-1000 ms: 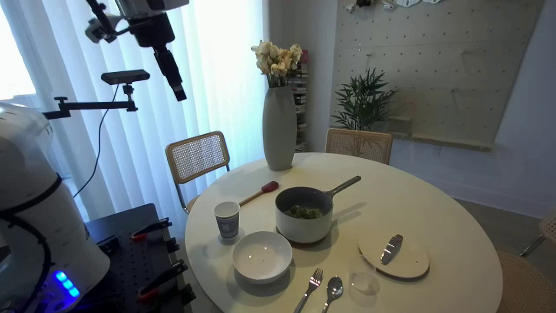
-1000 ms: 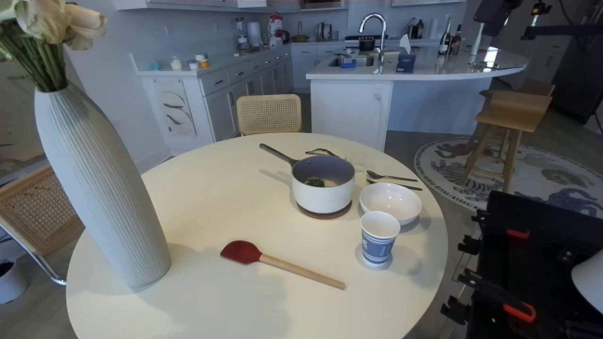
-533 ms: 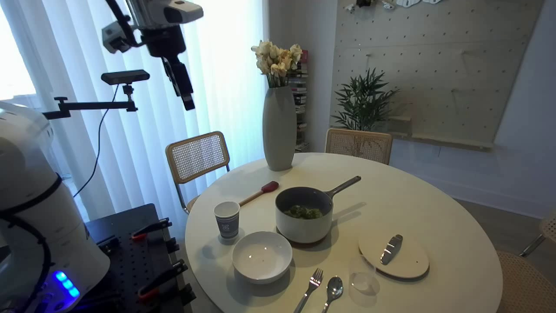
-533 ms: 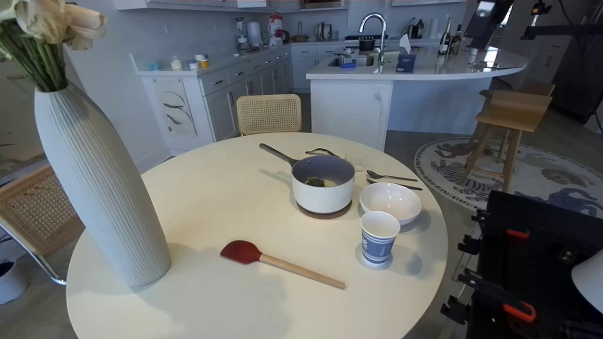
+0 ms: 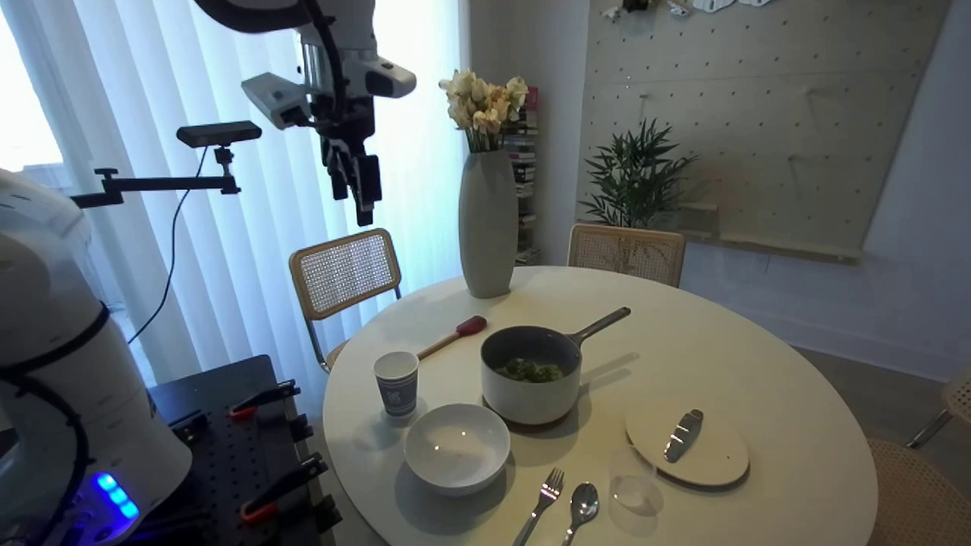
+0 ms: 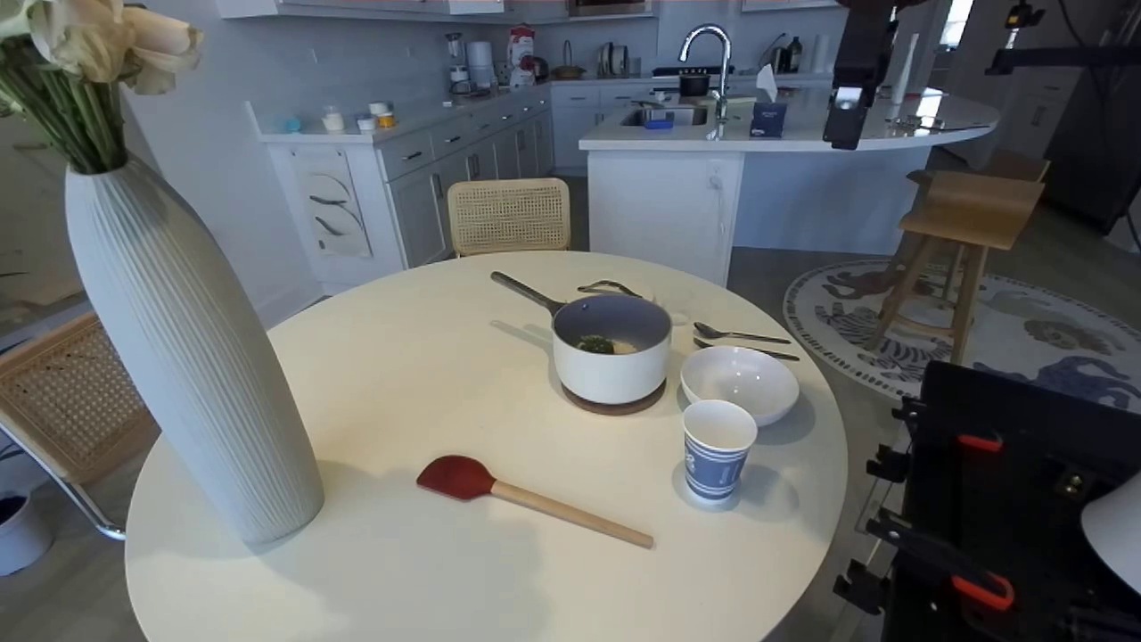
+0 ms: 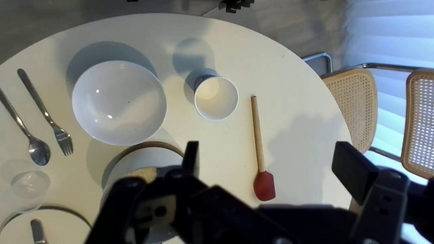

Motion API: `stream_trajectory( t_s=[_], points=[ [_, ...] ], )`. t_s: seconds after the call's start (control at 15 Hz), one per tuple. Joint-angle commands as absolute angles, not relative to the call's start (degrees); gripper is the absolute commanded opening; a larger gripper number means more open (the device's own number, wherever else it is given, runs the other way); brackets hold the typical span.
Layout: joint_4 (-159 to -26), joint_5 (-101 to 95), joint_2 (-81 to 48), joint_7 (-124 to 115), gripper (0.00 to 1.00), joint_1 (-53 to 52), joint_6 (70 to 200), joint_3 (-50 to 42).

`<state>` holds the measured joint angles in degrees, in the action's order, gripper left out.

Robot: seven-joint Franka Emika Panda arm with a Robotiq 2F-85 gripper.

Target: Swap the places of the cup and the cutlery

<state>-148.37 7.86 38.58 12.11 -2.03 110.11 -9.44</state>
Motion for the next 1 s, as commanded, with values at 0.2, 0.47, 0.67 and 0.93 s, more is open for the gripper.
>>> stream_trajectory(
  t_s=[0.2, 0.47, 0.67, 0.93],
  points=[
    [-146.43, 6.39, 32.35, 12.95, 1.0, -3.1, 106.2, -4.88],
    [-148.29, 4.03, 29.45, 12.46, 1.0, -2.86, 106.43, -3.15],
    [-149.62, 1.99, 26.74, 11.91, 1.0, -2.58, 107.29, -2.56],
    [-152.3, 1.24, 24.35, 11.94, 1.0, -2.63, 110.5, -2.71]
  ],
)
